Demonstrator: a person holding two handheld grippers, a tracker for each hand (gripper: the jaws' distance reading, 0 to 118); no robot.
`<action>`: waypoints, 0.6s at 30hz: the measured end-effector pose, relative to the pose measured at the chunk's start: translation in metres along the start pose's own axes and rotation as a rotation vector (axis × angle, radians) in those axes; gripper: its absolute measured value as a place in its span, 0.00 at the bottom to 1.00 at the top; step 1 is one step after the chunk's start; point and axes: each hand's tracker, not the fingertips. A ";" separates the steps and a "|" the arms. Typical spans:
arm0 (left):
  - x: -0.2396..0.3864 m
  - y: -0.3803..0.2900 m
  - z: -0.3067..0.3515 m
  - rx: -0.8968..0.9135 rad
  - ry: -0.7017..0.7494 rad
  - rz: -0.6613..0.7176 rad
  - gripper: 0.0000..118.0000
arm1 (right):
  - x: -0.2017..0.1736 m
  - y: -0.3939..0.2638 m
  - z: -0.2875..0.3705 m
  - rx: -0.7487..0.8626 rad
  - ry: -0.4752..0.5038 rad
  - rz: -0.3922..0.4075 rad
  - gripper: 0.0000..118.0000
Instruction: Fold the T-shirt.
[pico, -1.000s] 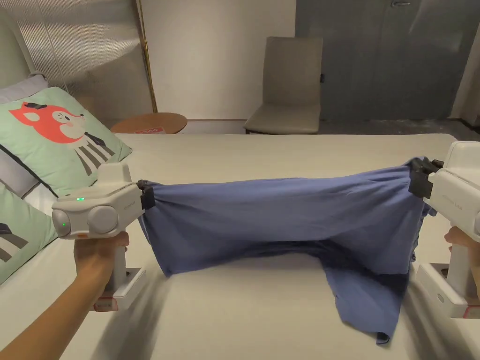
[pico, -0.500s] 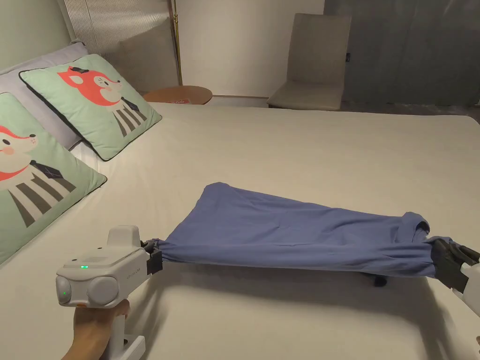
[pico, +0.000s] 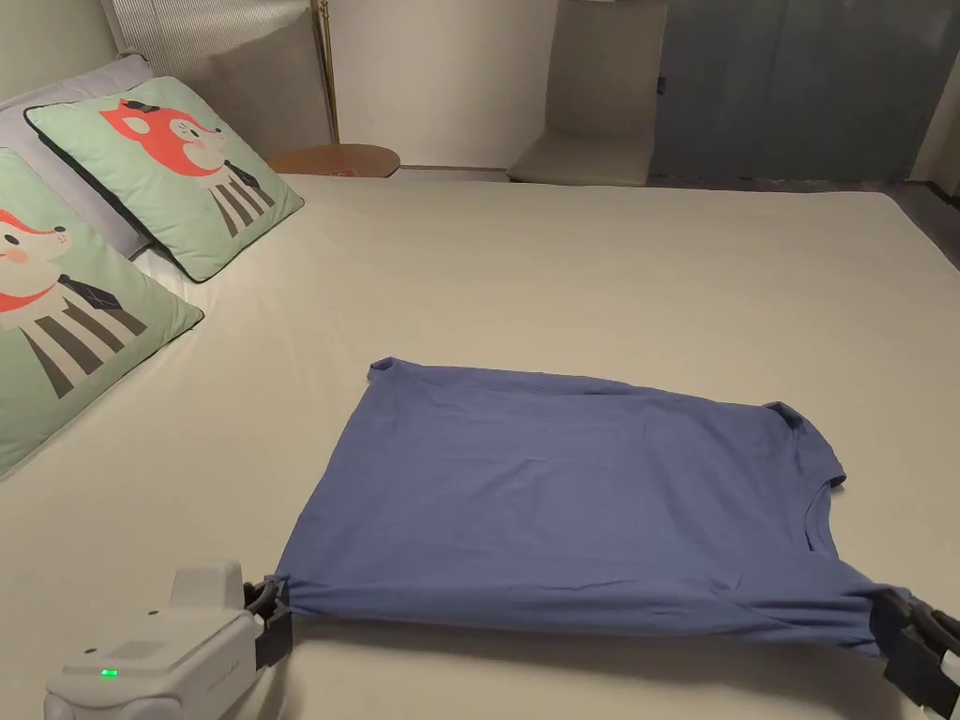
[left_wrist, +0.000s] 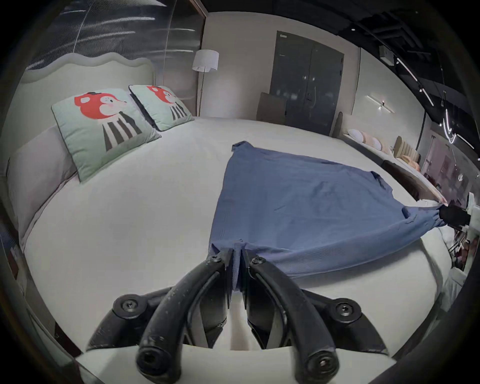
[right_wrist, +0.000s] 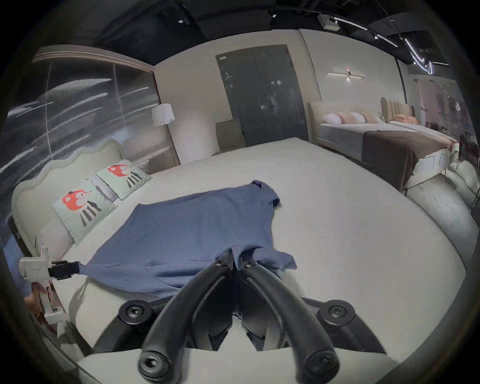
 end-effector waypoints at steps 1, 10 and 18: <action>0.003 -0.007 0.003 -0.012 0.005 -0.003 0.03 | 0.000 -0.007 0.004 -0.017 -0.006 -0.001 0.02; 0.001 -0.036 0.002 -0.108 0.042 0.033 0.03 | 0.008 -0.062 -0.009 -0.222 -0.111 0.047 0.02; 0.011 -0.025 0.006 -0.163 0.065 0.070 0.23 | -0.012 -0.056 -0.016 -0.295 -0.184 0.101 0.03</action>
